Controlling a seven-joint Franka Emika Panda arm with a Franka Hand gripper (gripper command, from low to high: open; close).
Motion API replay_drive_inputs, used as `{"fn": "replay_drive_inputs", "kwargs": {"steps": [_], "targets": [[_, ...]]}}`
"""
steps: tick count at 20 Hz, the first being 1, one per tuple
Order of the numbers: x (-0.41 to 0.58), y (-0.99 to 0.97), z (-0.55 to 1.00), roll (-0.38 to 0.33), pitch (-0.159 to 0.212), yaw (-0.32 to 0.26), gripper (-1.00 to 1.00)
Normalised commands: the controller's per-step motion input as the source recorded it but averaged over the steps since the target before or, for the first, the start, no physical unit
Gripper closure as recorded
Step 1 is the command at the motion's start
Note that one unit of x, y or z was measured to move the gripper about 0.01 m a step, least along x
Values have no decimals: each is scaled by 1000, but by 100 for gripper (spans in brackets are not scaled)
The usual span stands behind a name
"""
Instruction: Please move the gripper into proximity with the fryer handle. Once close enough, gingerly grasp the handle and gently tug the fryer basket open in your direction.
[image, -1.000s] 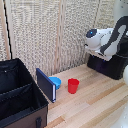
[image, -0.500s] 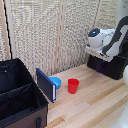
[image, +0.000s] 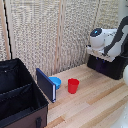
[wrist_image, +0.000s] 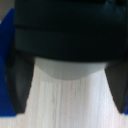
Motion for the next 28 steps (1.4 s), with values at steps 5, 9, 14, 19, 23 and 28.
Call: {"fn": "replay_drive_inputs", "kwargs": {"steps": [5,9,14,19,23,28], "targets": [[21,438,-7,360,248,49,100],[-89,689,0,280,142,9,100],[-412,933,-102,68,-91,0,100],[-141,987,0,11,-54,0,100],[9,999,-1,4,-4,0,100],[298,896,-114,2,0,-69,100]]}}
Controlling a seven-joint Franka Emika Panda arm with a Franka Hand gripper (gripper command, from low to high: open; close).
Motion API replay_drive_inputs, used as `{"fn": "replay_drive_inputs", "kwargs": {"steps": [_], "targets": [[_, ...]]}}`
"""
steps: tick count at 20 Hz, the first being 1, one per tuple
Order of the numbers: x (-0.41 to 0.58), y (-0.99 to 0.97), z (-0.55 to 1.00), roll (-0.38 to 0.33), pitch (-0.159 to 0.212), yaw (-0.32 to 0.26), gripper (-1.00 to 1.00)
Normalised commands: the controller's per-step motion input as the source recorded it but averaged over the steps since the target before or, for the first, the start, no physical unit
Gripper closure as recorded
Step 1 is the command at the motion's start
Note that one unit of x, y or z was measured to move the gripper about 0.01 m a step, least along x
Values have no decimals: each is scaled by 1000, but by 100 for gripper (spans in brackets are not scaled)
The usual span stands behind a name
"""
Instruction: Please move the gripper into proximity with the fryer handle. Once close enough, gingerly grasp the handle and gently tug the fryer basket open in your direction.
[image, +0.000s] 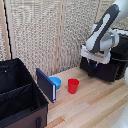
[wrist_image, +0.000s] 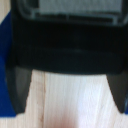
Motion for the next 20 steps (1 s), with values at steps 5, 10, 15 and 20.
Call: {"fn": "replay_drive_inputs", "kwargs": {"steps": [5,10,15,20], "targets": [[263,722,-159,14,-42,-121,100],[185,258,51,1,-22,-105,-100],[-7,-135,762,-36,-9,-26,-100],[34,33,982,4,34,16,-100]]}}
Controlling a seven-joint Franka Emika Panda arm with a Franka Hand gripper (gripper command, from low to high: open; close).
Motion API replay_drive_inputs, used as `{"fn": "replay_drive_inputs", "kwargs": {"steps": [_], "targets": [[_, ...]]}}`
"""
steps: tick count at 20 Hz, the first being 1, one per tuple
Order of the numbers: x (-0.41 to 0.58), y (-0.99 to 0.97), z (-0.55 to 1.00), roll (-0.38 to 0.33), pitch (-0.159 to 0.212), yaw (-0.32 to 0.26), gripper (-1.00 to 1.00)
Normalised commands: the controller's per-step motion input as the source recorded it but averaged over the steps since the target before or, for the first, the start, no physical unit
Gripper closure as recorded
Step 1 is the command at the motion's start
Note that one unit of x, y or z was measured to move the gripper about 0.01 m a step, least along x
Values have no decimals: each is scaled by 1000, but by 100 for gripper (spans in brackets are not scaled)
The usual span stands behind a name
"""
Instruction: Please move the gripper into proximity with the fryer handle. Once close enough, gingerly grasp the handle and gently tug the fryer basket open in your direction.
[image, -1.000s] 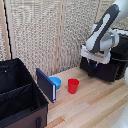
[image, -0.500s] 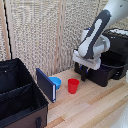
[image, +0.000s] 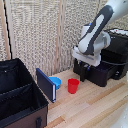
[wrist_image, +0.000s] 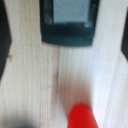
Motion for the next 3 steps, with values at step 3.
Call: {"fn": "replay_drive_inputs", "kwargs": {"steps": [3], "targets": [[112,146,696,-37,2,48,-100]]}}
